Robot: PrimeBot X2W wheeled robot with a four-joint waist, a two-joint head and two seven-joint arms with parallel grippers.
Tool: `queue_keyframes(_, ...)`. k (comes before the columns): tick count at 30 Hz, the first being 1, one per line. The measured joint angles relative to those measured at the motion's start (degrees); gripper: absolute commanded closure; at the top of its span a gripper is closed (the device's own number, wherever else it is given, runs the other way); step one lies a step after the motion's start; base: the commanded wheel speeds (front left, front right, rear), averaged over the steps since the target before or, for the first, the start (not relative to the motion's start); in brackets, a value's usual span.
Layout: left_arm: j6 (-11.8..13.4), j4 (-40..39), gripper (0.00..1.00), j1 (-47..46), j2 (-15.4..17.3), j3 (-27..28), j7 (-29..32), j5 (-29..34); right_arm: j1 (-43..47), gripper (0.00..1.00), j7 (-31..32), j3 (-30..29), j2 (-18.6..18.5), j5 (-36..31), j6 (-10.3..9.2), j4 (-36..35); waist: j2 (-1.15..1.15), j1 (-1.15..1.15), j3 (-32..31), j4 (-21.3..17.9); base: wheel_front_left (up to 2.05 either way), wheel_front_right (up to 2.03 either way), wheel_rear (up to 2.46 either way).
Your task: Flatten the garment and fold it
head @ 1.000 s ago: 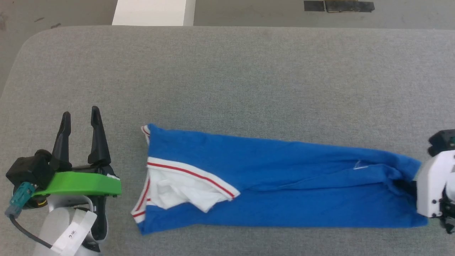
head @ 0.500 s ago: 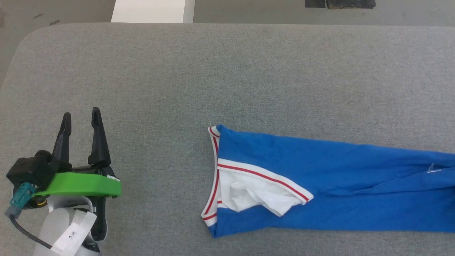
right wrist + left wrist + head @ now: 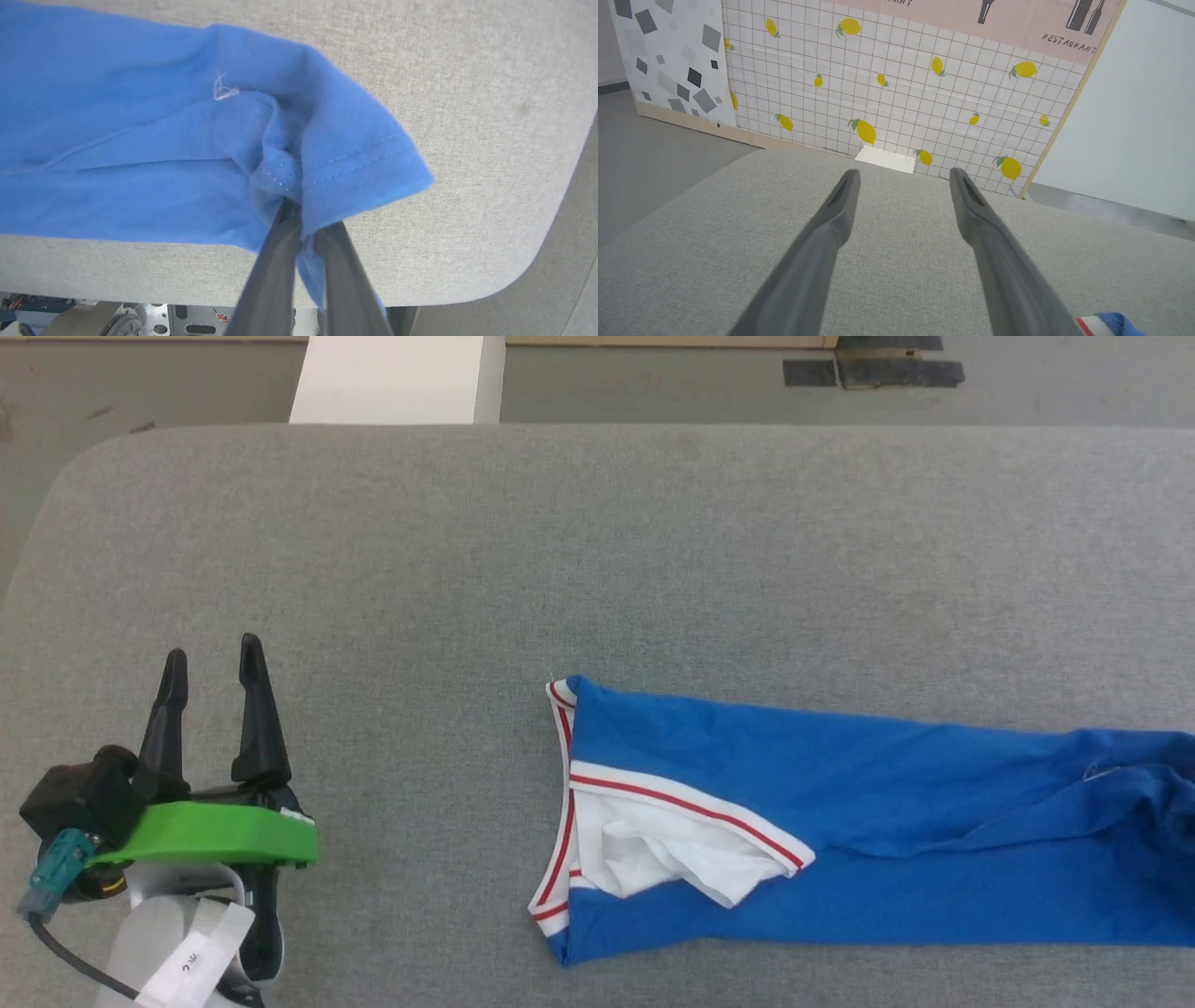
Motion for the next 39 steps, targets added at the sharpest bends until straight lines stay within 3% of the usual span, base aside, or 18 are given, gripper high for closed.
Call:
queue_keyframes(7, -0.2, 0.3, 0.0, 0.9, -0.2, -0.1, 0.0, 0.1, -0.2, 1.0, 7.4, 5.5, 1.5, 4.3, 0.0, -10.9, 0.0, 0.0, -2.0, -0.4, 0.0, 0.0, 0.0)
queue_keyframes(15, -0.2, 0.3, 0.0, 1.6, -0.5, -0.4, 0.0, 0.1, -4.3, 1.0, 6.8, 15.0, 7.5, 6.9, 0.0, -12.5, 0.0, -0.01, -3.2, 0.2, 0.0, 0.0, 0.0)
queue_keyframes(31, -0.4, 0.3, 0.0, 2.4, -1.3, -0.5, 0.0, -0.1, -17.0, 1.0, -6.9, 37.3, 19.3, 11.0, 0.0, 0.6, 0.0, 0.0, -3.0, 3.7, 0.0, 0.0, 0.0)
queue_keyframes(39, -0.7, 0.4, 0.0, 2.3, -2.1, -0.8, 0.0, -0.1, -22.5, 1.0, -15.3, 44.1, 22.8, 10.6, 0.0, 9.8, 0.0, 0.0, -1.2, 5.2, 0.0, 0.0, 0.0)
